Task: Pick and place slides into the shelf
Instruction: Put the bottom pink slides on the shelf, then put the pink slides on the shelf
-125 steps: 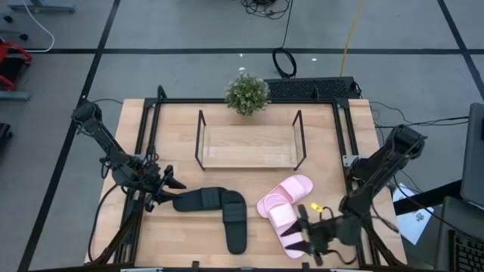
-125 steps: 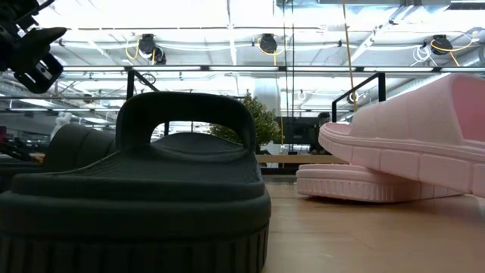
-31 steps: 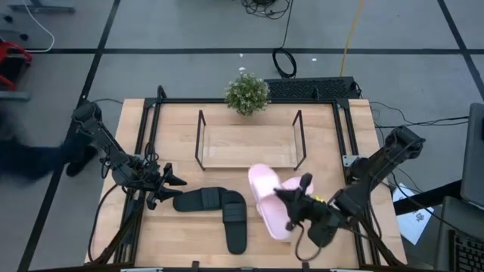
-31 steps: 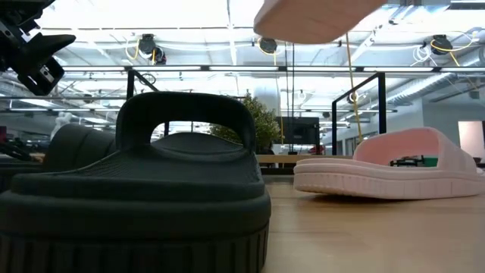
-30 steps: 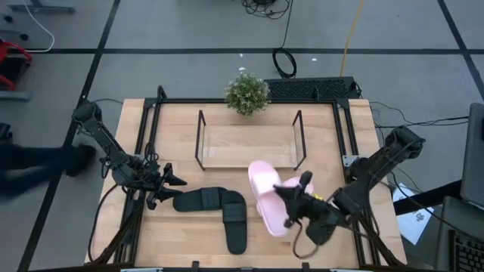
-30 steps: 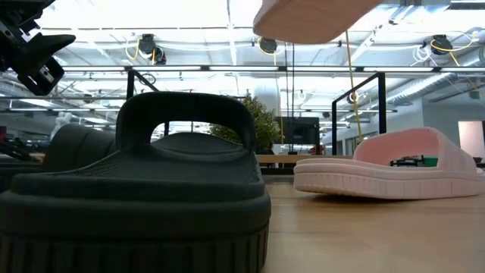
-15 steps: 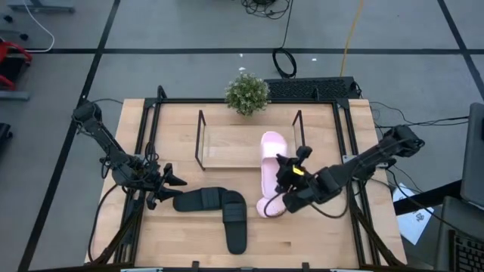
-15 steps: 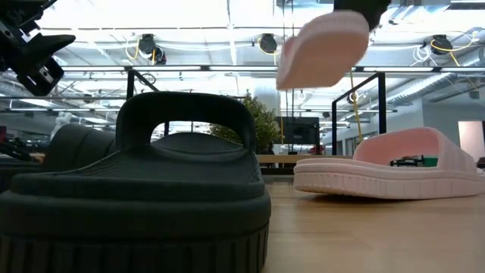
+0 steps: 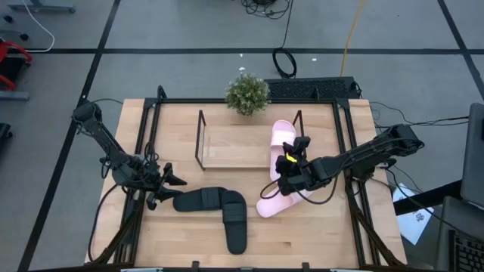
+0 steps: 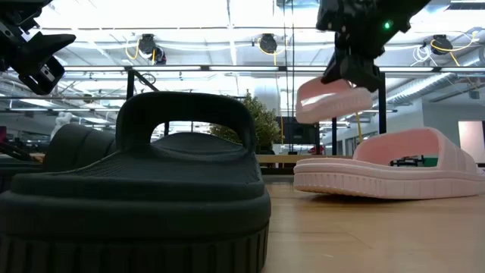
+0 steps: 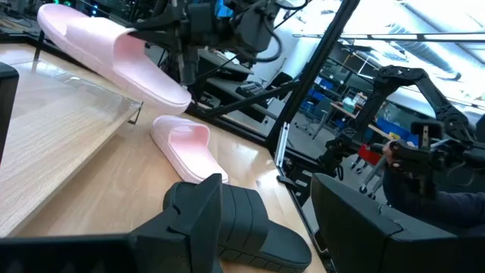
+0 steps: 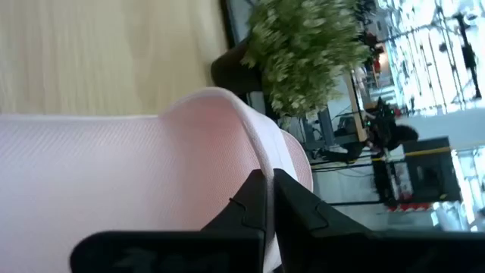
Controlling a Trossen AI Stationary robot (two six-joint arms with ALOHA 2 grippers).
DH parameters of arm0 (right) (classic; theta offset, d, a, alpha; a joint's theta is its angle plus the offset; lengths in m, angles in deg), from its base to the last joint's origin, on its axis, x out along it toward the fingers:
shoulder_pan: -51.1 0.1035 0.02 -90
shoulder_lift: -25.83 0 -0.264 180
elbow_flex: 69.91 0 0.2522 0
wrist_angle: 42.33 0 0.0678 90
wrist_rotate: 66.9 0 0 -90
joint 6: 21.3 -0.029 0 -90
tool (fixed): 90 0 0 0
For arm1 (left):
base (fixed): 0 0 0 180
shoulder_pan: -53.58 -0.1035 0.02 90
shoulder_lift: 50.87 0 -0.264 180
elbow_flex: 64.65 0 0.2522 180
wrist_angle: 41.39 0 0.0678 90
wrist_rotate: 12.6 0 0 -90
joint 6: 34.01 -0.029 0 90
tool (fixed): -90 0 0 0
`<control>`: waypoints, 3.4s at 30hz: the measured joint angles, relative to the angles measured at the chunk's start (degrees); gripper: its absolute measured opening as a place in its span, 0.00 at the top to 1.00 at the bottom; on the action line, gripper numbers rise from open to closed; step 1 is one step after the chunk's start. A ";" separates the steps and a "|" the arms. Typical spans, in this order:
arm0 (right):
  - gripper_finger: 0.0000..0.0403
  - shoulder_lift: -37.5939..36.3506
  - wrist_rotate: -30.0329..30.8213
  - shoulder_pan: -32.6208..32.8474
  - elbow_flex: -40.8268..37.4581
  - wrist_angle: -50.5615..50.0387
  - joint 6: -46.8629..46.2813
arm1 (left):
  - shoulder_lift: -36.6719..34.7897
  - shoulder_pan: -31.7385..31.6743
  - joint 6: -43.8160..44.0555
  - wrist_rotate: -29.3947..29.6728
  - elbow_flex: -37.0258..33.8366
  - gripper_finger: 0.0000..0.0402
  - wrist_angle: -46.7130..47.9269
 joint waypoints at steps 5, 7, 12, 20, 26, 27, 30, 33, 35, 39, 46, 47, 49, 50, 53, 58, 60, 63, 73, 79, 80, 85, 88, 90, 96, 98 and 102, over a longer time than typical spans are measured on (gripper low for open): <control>1.00 0.00 -0.79 -1.15 -1.63 1.30 5.44 | -0.01 0.00 -0.28 0.00 0.00 0.51 0.00; 1.00 0.00 -0.74 -1.26 -1.75 1.57 7.14 | 0.00 0.00 -0.37 0.02 0.00 0.51 0.02; 1.00 0.00 -0.67 -1.72 -1.78 5.63 13.05 | 0.00 0.00 -0.37 0.02 0.00 0.51 0.02; 1.00 0.00 -3.95 -6.32 -1.78 13.51 23.41 | -0.01 0.01 -0.32 0.04 0.00 0.51 0.02; 1.00 0.00 -7.13 -8.84 -1.78 13.99 25.34 | 0.00 0.02 -0.22 0.04 0.00 0.51 0.02; 1.00 0.00 -7.05 -9.10 -1.78 14.01 25.65 | 0.00 0.00 -0.22 0.04 0.00 0.51 0.02; 1.00 0.00 -6.91 -10.01 -1.78 14.18 27.33 | 0.00 0.01 -0.22 0.05 0.00 0.51 0.01; 1.00 0.00 -7.56 -11.04 -1.78 14.11 27.99 | 0.00 0.00 -0.22 0.06 0.00 0.51 0.02; 1.00 -0.02 -8.74 -11.72 -2.28 14.70 28.29 | 0.00 0.01 -0.22 0.07 0.00 0.51 0.02; 1.00 -0.02 -8.98 -12.67 -4.73 16.15 28.80 | 0.00 0.00 -0.24 0.07 0.00 0.51 0.02; 1.00 -0.09 -8.19 -12.76 -10.40 22.94 32.35 | 0.00 0.01 -0.24 0.07 0.00 0.51 0.02; 1.00 -0.09 -8.17 -12.78 -10.71 23.07 32.36 | 0.00 0.00 -0.24 0.07 0.00 0.51 0.02; 1.00 -0.09 -8.15 -12.78 -10.93 23.20 32.36 | 0.00 0.00 -0.24 0.08 0.00 0.51 0.02; 1.00 -0.09 -8.15 -12.78 -10.93 23.19 32.36 | 0.00 0.02 -0.24 0.07 0.00 0.51 0.02; 1.00 -0.09 -8.13 -12.78 -10.96 23.17 32.80 | 0.00 0.01 -0.24 0.08 0.00 0.51 0.02; 1.00 -0.09 -8.13 -12.76 -10.96 23.17 33.25 | 0.00 0.01 -0.24 0.07 0.00 0.51 0.02; 1.00 -0.09 -8.13 -12.76 -10.96 23.16 33.45 | 0.00 0.02 -0.26 0.09 0.00 0.51 0.02; 1.00 -0.09 -8.01 -12.76 -10.96 23.18 34.18 | 0.00 0.02 -0.26 0.09 0.00 0.51 0.02; 1.00 -0.09 -8.19 -12.74 -10.96 23.06 37.27 | 0.00 0.00 -1.50 0.09 0.00 0.51 0.02; 0.97 -0.09 -11.47 -12.78 -10.97 23.15 36.45 | 0.00 0.00 -2.69 0.11 0.00 0.51 0.02; 0.96 -0.09 -11.64 -12.76 -10.98 23.17 36.02 | 0.00 0.02 -2.64 0.11 0.00 0.51 0.02; 0.96 -0.07 -11.15 -12.74 -11.00 23.96 35.66 | 0.00 0.01 -2.63 0.11 0.00 0.51 0.02; 0.95 -0.07 -11.26 -12.68 -11.00 24.00 35.55 | 0.00 0.00 -2.64 0.11 0.00 0.51 0.02; 0.95 -0.04 -11.26 -12.65 -11.00 24.17 35.53 | 0.00 0.00 -2.80 0.11 0.00 0.51 0.02; 0.88 0.00 -12.13 -12.61 -11.00 25.45 35.14 | 0.00 0.01 -2.82 0.11 0.00 0.51 0.00; 0.83 0.00 -12.52 -12.56 -11.00 26.55 34.41 | 0.00 0.00 -2.82 0.11 0.00 0.51 0.00; 0.76 0.00 -12.90 -12.59 -11.00 27.74 34.21 | 0.00 0.02 -2.83 0.11 0.00 0.51 0.00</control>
